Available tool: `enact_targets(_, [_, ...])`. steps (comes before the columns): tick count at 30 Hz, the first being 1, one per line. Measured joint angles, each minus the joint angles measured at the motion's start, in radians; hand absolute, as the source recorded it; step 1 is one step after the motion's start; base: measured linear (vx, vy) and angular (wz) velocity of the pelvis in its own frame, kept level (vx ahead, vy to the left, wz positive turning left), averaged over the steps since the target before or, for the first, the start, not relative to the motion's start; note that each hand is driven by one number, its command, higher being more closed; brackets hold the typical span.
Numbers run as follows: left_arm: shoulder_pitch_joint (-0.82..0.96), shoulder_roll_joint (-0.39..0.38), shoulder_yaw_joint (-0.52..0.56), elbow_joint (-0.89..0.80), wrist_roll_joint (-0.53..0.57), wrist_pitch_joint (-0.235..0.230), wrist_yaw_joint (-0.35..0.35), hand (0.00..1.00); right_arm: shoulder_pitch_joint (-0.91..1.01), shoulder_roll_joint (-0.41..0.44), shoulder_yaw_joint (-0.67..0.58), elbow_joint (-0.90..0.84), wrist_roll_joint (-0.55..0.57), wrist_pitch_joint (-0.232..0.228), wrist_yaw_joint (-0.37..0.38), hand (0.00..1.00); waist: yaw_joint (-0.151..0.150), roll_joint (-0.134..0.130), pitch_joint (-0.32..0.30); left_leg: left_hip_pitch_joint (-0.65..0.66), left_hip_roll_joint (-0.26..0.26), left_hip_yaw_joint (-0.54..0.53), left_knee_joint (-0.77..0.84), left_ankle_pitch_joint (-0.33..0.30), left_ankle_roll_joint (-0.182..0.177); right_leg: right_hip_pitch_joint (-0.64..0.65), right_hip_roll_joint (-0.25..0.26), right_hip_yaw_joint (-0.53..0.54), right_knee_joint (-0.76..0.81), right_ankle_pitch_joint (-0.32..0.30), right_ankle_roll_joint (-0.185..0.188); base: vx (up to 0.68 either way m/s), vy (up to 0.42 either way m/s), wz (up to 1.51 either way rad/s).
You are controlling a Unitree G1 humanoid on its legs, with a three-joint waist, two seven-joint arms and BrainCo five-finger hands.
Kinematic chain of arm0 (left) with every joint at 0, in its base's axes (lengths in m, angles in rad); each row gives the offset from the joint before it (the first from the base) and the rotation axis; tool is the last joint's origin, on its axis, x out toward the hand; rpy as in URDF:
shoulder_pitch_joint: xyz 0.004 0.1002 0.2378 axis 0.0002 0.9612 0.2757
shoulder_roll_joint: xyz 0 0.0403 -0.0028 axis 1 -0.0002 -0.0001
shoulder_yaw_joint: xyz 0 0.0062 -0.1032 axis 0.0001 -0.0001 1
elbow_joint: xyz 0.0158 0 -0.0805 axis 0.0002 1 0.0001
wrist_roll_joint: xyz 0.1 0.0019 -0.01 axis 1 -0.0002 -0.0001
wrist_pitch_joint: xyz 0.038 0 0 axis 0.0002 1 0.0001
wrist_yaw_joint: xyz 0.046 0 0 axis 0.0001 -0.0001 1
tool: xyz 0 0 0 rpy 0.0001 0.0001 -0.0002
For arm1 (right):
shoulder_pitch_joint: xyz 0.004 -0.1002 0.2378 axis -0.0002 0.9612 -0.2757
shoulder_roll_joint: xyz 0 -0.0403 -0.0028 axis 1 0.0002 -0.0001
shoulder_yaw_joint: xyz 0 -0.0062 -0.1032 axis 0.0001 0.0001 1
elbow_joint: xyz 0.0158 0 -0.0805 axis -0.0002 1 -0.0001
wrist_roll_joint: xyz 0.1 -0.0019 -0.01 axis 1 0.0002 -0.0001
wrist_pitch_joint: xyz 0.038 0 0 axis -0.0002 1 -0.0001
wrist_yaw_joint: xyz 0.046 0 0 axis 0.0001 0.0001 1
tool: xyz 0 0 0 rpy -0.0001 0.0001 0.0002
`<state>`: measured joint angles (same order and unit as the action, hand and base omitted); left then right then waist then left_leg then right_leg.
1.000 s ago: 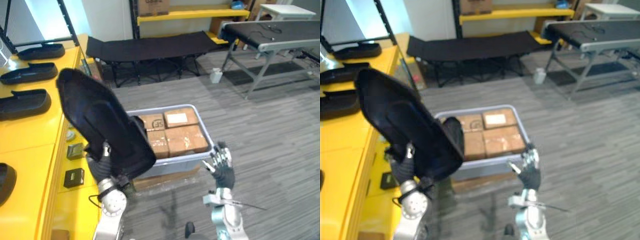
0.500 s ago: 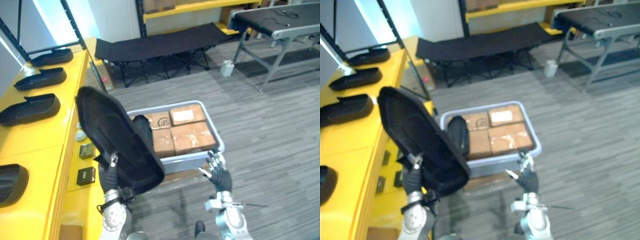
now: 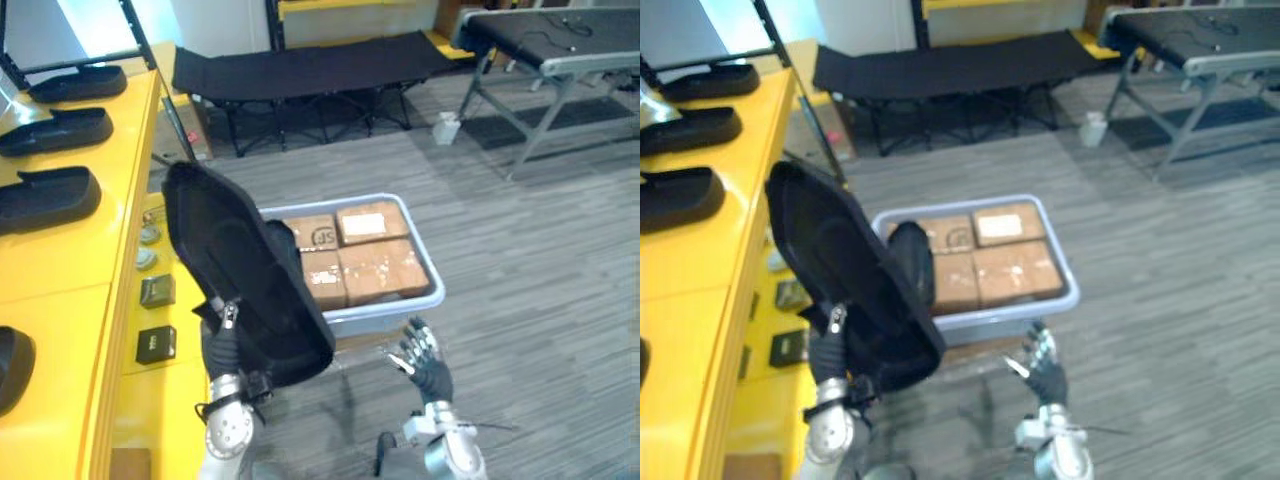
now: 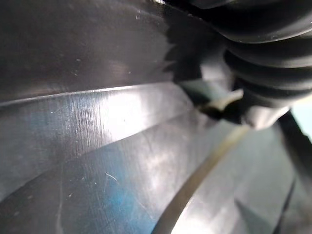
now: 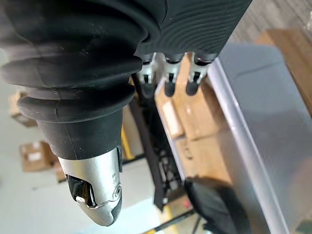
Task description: Walk over and take plastic housings, then place them on the shelf
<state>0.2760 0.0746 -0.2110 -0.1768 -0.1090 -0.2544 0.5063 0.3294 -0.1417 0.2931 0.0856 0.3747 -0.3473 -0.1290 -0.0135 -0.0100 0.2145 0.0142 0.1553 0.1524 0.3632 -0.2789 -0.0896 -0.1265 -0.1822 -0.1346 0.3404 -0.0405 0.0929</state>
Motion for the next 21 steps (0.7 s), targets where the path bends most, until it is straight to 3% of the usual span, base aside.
enact_targets(2, [0.0, 0.016, 0.015, 0.001, 0.002, -0.001, 0.0, 1.0, -0.017, 0.006, 0.022, 0.016, -0.001, 0.0, 0.0, 0.0, 0.001, 0.025, 0.011, -0.003, 0.04, 0.007, 0.035, -0.019, 0.002, 0.014, 0.022, 0.01, -0.021, 0.024, -0.01, -0.11, 0.078, -0.17])
enact_targets(3, [0.001, 0.021, 0.042, 0.003, 0.002, -0.002, 0.001, 1.0, -0.035, 0.006, 0.049, 0.021, -0.001, 0.001, 0.0, 0.0, 0.003, 0.032, 0.015, 0.002, 0.072, 0.014, 0.042, -0.018, -0.005, -0.007, 0.026, 0.012, 0.055, -0.016, -0.083, -0.07, 0.004, -0.09])
enact_targets(4, [0.001, 0.025, 0.062, 0.007, 0.0, -0.003, 0.002, 1.0, -0.048, 0.006, 0.063, 0.021, 0.0, 0.001, 0.0, 0.0, 0.004, 0.037, 0.016, 0.002, 0.098, 0.008, 0.042, -0.014, -0.02, -0.03, 0.006, 0.025, 0.138, -0.036, -0.104, -0.04, -0.043, -0.04])
enact_targets(8, [0.002, 0.046, 0.09, 0.022, -0.002, -0.008, 0.004, 1.0, -0.075, 0.006, 0.067, 0.021, 0.002, 0.001, 0.0, 0.0, 0.023, 0.038, 0.016, -0.002, 0.178, -0.017, 0.021, -0.001, -0.085, -0.033, -0.054, 0.115, 0.173, -0.03, -0.096, 0.01, -0.27, 0.01])
enact_targets(9, [0.001, 0.049, 0.09, 0.033, -0.003, -0.011, 0.004, 1.0, -0.078, 0.006, 0.068, 0.02, 0.003, 0.002, 0.0, 0.0, 0.022, 0.034, 0.011, -0.016, 0.192, -0.039, 0.012, 0.012, -0.119, -0.029, -0.063, 0.142, 0.145, -0.026, -0.089, 0.05, -0.478, 0.18])
enact_targets(10, [0.001, 0.054, 0.089, 0.045, -0.005, -0.015, 0.014, 1.0, -0.076, 0.007, 0.074, 0.021, 0.004, 0.005, 0.0, 0.0, 0.018, 0.017, -0.005, -0.042, 0.199, -0.058, -0.004, 0.036, -0.164, -0.025, -0.063, 0.17, 0.088, -0.004, -0.017, 0.06, -0.512, 0.23])
enact_targets(12, [-0.003, 0.052, 0.086, 0.067, -0.027, -0.016, 0.026, 1.0, -0.087, 0.0, 0.074, 0.026, 0.005, 0.015, 0.0, 0.0, 0.014, 0.01, -0.025, -0.047, 0.221, -0.074, -0.059, 0.082, -0.182, -0.01, -0.048, 0.138, 0.054, -0.123, 0.151, 0.09, -0.502, 0.14])
enact_targets(13, [-0.017, 0.001, 0.079, 0.108, -0.062, -0.015, 0.034, 1.0, -0.104, -0.027, 0.067, 0.032, 0.006, 0.028, -0.002, 0.0, -0.008, 0.073, -0.013, -0.05, 0.261, -0.129, -0.118, 0.15, -0.18, -0.016, -0.003, 0.096, 0.073, -0.153, 0.134, 0.12, -0.529, 0.37])
enact_targets(15, [-0.017, -0.06, 0.037, 0.13, -0.117, -0.001, 0.034, 1.0, -0.111, -0.082, 0.05, 0.054, 0.005, 0.053, -0.004, 0.0, -0.033, 0.103, -0.016, -0.047, 0.27, -0.174, -0.17, 0.288, -0.161, -0.013, 0.012, 0.054, 0.12, -0.188, 0.083, 0.08, -0.495, 0.49])
enact_targets(16, [-0.016, -0.08, 0.02, 0.129, -0.152, -0.003, 0.023, 1.0, -0.098, -0.094, 0.029, 0.056, 0.003, 0.065, -0.004, 0.0, -0.029, 0.102, -0.014, -0.055, 0.271, -0.176, -0.158, 0.378, -0.108, -0.004, 0.019, 0.044, 0.138, -0.202, 0.057, 0.06, -0.499, 0.43])
enact_targets(17, [-0.015, -0.085, 0.008, 0.129, -0.174, -0.004, 0.01, 1.0, -0.082, -0.092, 0.001, 0.055, 0.002, 0.068, -0.003, 0.0, -0.035, 0.1, -0.012, -0.091, 0.27, -0.174, -0.119, 0.467, -0.016, 0.03, 0.022, 0.01, 0.12, -0.212, 0.039, 0.04, -0.413, 0.47])
enact_targets(18, [-0.015, -0.083, 0.002, 0.129, -0.174, -0.005, 0.003, 1.0, -0.069, -0.092, -0.015, 0.054, 0.003, 0.068, -0.001, 0.0, -0.042, 0.096, -0.009, -0.112, 0.27, -0.168, -0.102, 0.515, 0.031, 0.053, 0.023, -0.011, 0.103, -0.217, 0.028, 0.01, -0.366, 0.71])
enact_targets(19, [-0.01, -0.083, -0.011, 0.128, -0.167, -0.008, -0.027, 1.0, -0.047, -0.081, -0.049, 0.053, 0.004, 0.067, 0.011, 0.0, -0.051, 0.086, -0.003, -0.144, 0.263, -0.149, -0.068, 0.54, 0.037, 0.086, 0.011, -0.053, 0.075, -0.221, 0.007, -0.04, -0.277, 0.67])
enact_targets(21, [0.007, -0.083, -0.042, 0.128, -0.191, -0.019, -0.083, 1.0, -0.01, -0.086, -0.107, 0.054, -0.003, 0.062, 0.026, 0.0, -0.05, 0.089, -0.005, -0.152, 0.186, -0.091, -0.015, 0.447, 0.009, 0.096, -0.009, -0.075, 0.061, -0.224, -0.006, -0.06, -0.208, 0.4])
